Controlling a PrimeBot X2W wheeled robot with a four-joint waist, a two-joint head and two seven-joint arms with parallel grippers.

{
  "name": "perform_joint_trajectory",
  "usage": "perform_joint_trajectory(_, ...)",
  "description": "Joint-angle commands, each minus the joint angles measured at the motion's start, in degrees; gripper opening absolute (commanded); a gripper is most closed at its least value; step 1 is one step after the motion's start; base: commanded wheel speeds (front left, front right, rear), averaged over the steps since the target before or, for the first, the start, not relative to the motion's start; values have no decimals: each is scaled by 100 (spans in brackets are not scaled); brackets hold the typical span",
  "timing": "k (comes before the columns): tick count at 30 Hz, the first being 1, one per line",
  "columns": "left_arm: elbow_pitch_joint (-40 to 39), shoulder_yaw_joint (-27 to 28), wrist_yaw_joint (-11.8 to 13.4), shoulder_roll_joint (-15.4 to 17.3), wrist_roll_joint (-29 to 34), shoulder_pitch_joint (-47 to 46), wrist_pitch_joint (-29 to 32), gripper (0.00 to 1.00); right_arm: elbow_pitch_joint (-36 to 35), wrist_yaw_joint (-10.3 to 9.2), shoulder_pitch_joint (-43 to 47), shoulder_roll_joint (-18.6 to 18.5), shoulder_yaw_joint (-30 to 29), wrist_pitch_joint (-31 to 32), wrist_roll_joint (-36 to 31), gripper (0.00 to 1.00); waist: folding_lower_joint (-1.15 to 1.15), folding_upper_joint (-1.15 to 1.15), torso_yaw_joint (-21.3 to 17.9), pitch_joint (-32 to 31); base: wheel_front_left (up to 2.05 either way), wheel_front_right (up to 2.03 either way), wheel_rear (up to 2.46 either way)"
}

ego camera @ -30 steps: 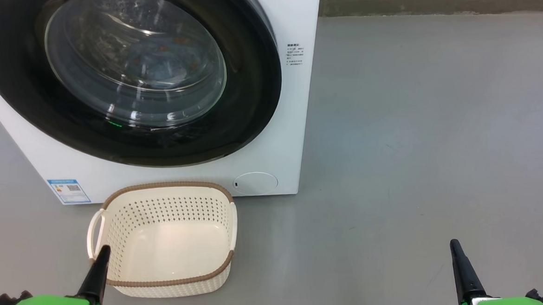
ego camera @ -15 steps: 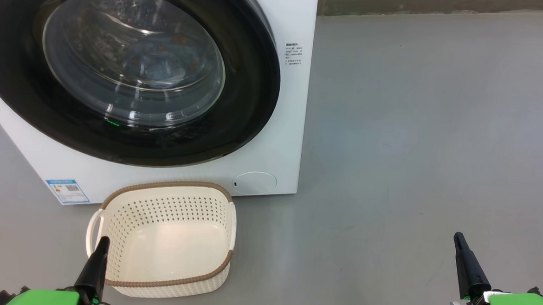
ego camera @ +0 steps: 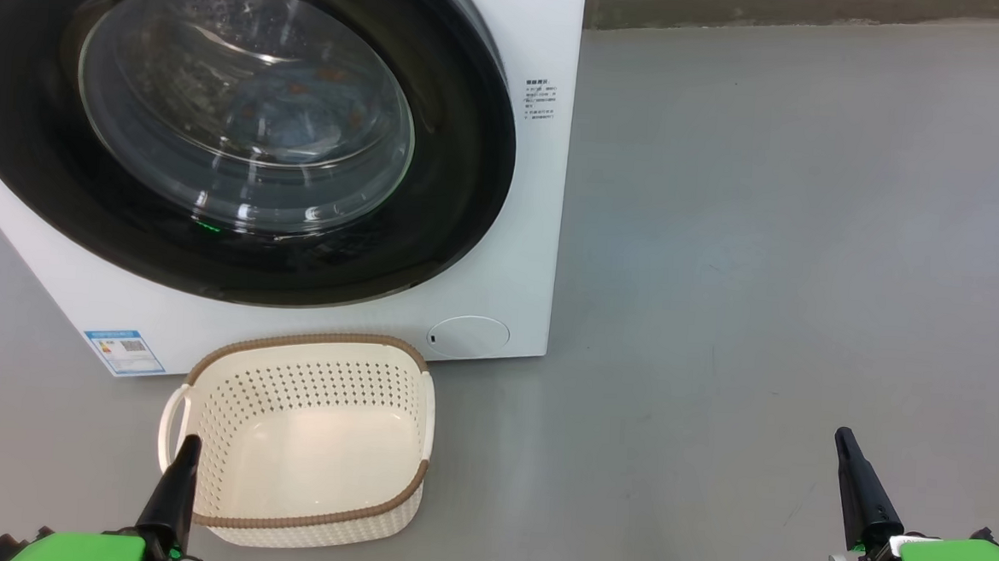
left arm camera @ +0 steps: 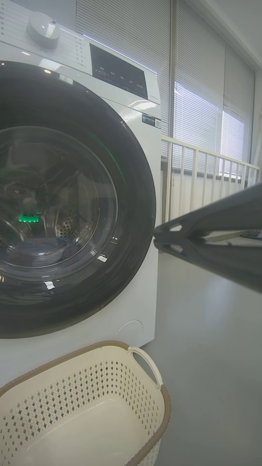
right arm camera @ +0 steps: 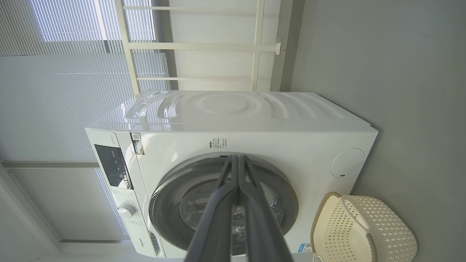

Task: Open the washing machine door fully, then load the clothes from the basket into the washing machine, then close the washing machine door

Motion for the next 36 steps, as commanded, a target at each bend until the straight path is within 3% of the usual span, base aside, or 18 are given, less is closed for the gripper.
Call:
perform_joint_trajectory(1,-103,195,-16,94,-42,-230,45,0,-142,-6,-229,-67,135,45,17,0,0,0,0,0,0,0,0)
perform_joint_trajectory(36,-102,218,-16,79,-23,-232,64,0,-142,-6,-229,-67,136,45,18,0,0,0,0,0,0,0,0)
